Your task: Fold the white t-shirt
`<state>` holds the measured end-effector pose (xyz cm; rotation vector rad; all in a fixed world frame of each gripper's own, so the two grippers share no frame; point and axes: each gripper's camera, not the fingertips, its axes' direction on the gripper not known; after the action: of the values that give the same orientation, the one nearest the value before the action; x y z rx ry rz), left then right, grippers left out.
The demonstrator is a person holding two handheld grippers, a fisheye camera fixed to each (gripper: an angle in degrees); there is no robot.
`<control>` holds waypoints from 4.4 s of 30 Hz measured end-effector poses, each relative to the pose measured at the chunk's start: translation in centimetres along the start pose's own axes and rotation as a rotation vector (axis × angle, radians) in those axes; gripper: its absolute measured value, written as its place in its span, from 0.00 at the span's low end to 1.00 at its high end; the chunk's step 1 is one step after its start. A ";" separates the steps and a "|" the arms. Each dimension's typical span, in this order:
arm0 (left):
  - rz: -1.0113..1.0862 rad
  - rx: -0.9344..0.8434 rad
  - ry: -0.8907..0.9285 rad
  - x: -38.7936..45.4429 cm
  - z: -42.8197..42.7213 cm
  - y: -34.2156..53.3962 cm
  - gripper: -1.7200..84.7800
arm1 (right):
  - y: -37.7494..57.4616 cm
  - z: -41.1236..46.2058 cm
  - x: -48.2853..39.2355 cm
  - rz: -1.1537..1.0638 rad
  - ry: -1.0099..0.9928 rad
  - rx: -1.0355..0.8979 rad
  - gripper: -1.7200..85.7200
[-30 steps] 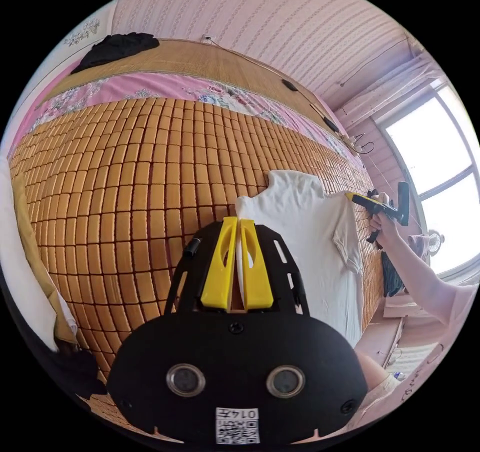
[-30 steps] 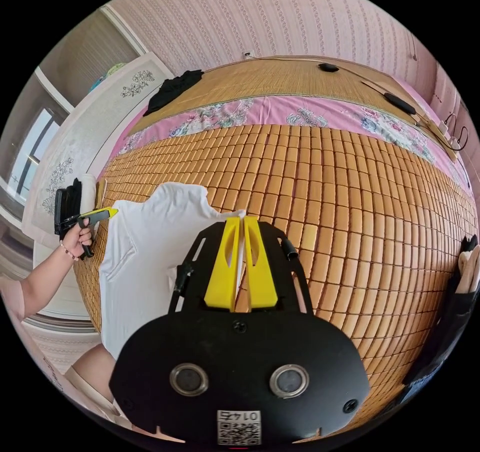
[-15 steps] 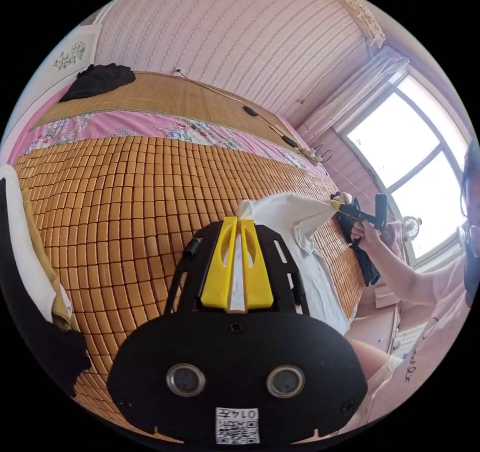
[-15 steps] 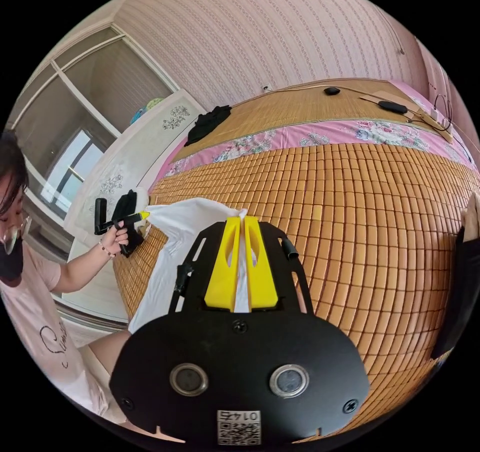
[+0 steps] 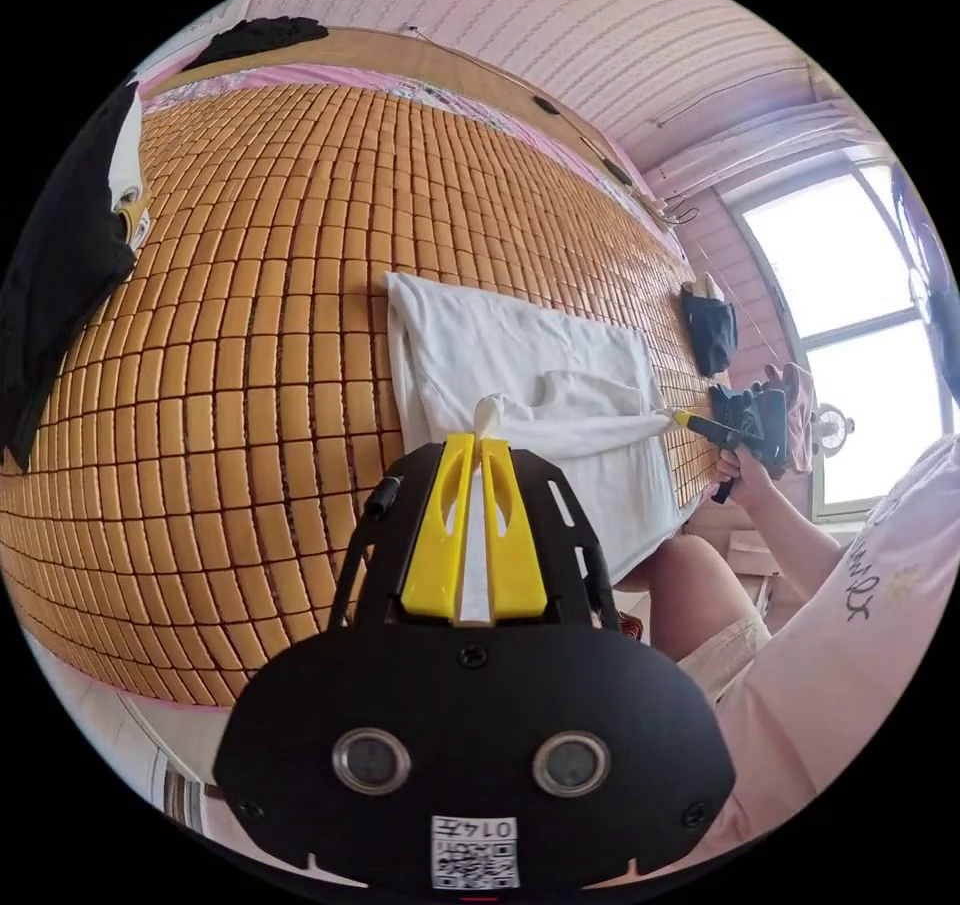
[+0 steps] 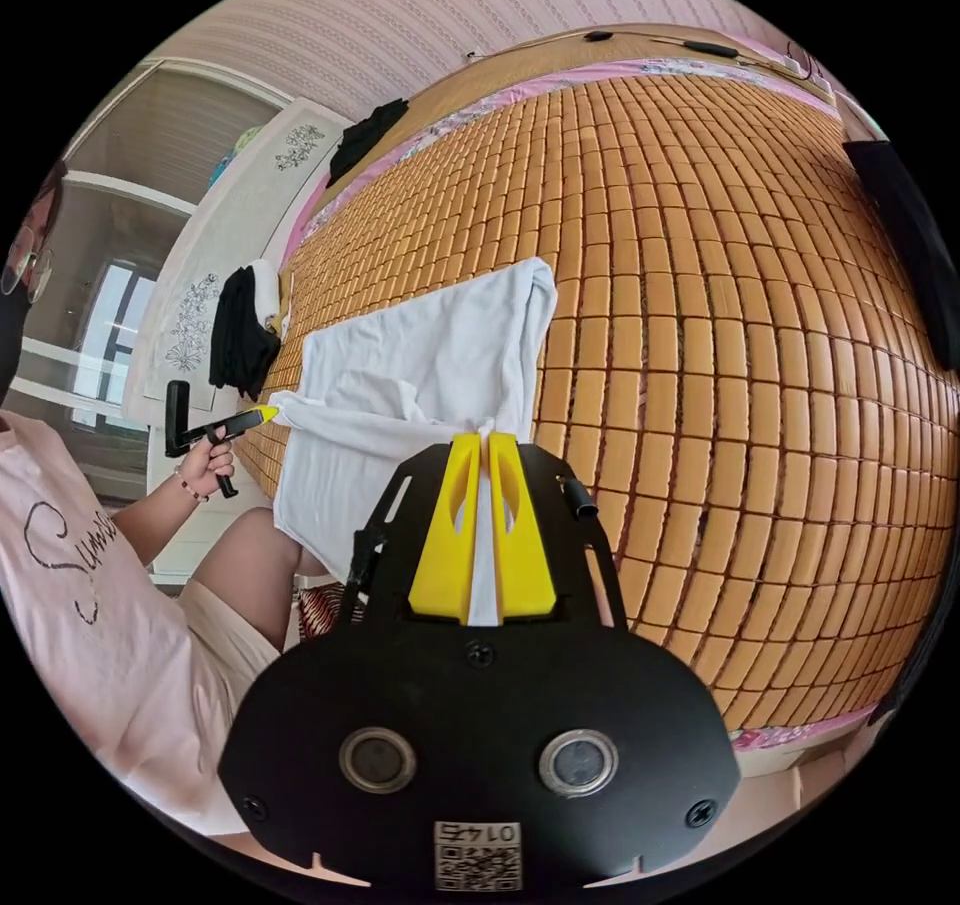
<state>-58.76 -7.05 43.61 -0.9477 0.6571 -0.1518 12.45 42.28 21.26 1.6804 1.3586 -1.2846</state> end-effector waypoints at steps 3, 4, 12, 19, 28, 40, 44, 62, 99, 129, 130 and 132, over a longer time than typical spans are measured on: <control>0.003 0.057 0.050 0.0 -1.6 0.2 0.01 | 0.5 -2.2 -0.6 -0.041 -0.032 0.095 0.03; 0.038 0.075 0.053 0.6 -2.8 0.2 0.01 | 1.0 -3.6 -1.1 -0.056 -0.047 0.131 0.03; 0.129 -0.021 0.031 2.5 -3.7 6.0 0.01 | 8.0 -3.6 -2.6 -0.074 0.004 0.039 0.03; 0.067 -0.050 -0.011 0.1 2.8 11.6 0.01 | 12.8 1.0 -1.9 0.002 0.049 0.044 0.03; 0.173 0.057 -0.039 1.2 0.2 17.3 0.02 | 17.1 -0.1 -5.2 -0.109 0.072 0.113 0.04; 0.238 0.103 -0.209 6.1 -2.2 18.6 0.03 | 18.7 -0.9 -11.7 -0.200 0.260 0.188 0.08; 0.305 0.089 -0.058 9.1 2.2 15.7 0.06 | 15.8 3.0 -14.8 -0.293 0.183 0.146 0.11; 0.511 -0.116 0.065 13.2 6.0 21.7 0.01 | 20.4 5.2 -19.1 -0.748 -0.113 -0.320 0.03; 0.068 0.243 -0.086 -0.1 5.5 2.9 0.01 | 10.0 -0.8 -9.5 -0.078 0.111 0.288 0.03; 0.471 -0.026 -0.115 11.8 16.4 20.9 0.08 | 21.9 7.8 -32.8 -0.283 0.413 -0.016 0.04; 0.483 -0.012 -0.140 11.9 16.6 21.0 0.08 | 21.7 8.1 -33.2 -0.274 0.413 -0.042 0.04; 0.506 0.006 -0.167 12.0 16.9 21.2 0.07 | 21.6 7.5 -34.1 -0.270 0.397 -0.031 0.03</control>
<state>-42.71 12.59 28.27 -0.7534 0.7204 0.3705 30.82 17.48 48.30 1.8441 1.8812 -1.0969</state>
